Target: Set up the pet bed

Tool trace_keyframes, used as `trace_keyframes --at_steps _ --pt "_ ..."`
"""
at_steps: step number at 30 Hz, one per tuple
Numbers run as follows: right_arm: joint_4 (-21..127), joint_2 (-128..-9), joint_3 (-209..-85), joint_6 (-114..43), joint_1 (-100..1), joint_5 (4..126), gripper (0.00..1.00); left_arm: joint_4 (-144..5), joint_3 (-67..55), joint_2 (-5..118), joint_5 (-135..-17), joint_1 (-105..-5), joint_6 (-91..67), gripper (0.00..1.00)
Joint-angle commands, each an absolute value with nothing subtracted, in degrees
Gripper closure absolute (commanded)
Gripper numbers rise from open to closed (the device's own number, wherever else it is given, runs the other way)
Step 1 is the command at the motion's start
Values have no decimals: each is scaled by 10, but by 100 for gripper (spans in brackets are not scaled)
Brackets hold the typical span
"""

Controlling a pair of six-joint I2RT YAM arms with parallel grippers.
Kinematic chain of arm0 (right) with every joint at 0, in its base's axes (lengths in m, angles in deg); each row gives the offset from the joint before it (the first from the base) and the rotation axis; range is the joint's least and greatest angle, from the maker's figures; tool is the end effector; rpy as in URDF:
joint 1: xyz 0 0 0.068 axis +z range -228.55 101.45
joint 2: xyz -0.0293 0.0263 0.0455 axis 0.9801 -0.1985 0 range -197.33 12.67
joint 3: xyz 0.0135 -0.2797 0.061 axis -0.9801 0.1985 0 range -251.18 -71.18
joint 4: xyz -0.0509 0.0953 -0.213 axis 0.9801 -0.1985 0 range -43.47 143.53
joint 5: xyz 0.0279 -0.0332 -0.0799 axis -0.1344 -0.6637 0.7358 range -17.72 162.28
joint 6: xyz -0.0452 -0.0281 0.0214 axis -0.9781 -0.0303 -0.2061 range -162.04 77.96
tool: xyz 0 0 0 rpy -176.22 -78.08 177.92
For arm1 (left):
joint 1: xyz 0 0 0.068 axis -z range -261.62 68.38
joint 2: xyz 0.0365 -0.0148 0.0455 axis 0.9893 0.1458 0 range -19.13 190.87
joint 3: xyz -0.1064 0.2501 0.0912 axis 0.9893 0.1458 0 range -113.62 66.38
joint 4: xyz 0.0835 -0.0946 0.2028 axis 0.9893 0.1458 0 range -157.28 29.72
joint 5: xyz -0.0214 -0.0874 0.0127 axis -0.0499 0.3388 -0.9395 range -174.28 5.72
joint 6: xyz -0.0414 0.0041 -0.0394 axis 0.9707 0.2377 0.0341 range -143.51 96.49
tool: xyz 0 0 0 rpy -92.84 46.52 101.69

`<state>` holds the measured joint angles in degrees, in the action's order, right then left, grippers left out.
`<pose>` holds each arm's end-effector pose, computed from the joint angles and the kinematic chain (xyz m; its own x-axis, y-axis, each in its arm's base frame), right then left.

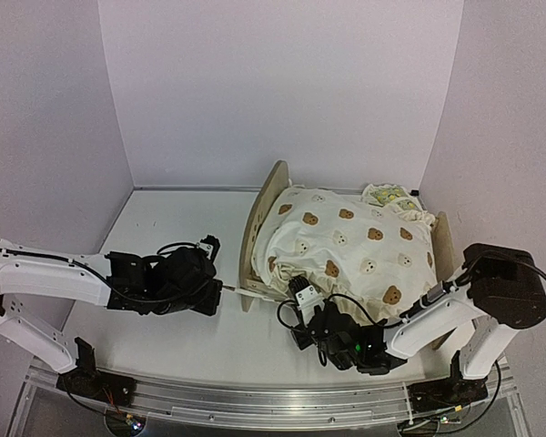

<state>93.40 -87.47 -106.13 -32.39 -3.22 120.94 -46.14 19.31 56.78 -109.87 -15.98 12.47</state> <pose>0.1073 0.2894 0.1691 -0.1850 -0.2697 -0.9450 -0.4423 0.8815 -0.1650 0.1173 -0.2165 0.2449 -0.6710 0.1973 -0.7147 0.3867 0.9156 -0.1102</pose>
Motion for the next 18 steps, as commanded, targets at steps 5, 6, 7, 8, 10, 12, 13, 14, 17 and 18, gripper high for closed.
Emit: trace_keyframes --at_steps 5,6,7,8,10,12,13,14,17,18 --pt "752 -866 -1051 -153 -35 1359 100 -363 147 545 -1195 -195 108 100" --pt "742 -859 -1047 -137 -35 1375 100 -360 146 544 -1197 -196 109 100" --pt "722 -848 -1047 -120 -35 1393 100 -359 147 543 -1197 -197 110 100" --pt "704 -838 -1046 -93 -35 1408 100 -358 148 541 -1197 -198 111 100" --pt "689 -813 -1040 -64 -35 1423 100 -357 152 539 -1194 -198 116 100" --pt "687 -789 -1050 -76 -35 1401 100 -355 161 537 -1191 -199 125 100" --pt "687 -781 -1062 -96 -35 1384 100 -355 167 537 -1190 -198 130 100" --pt "687 -774 -1076 -124 -35 1363 100 -355 175 537 -1189 -199 135 100" --pt "686 -756 -1109 -188 -35 1301 100 -353 195 544 -1192 -200 151 100" --pt "675 -751 -1121 -194 -34 1290 100 -351 198 547 -1192 -201 159 100"
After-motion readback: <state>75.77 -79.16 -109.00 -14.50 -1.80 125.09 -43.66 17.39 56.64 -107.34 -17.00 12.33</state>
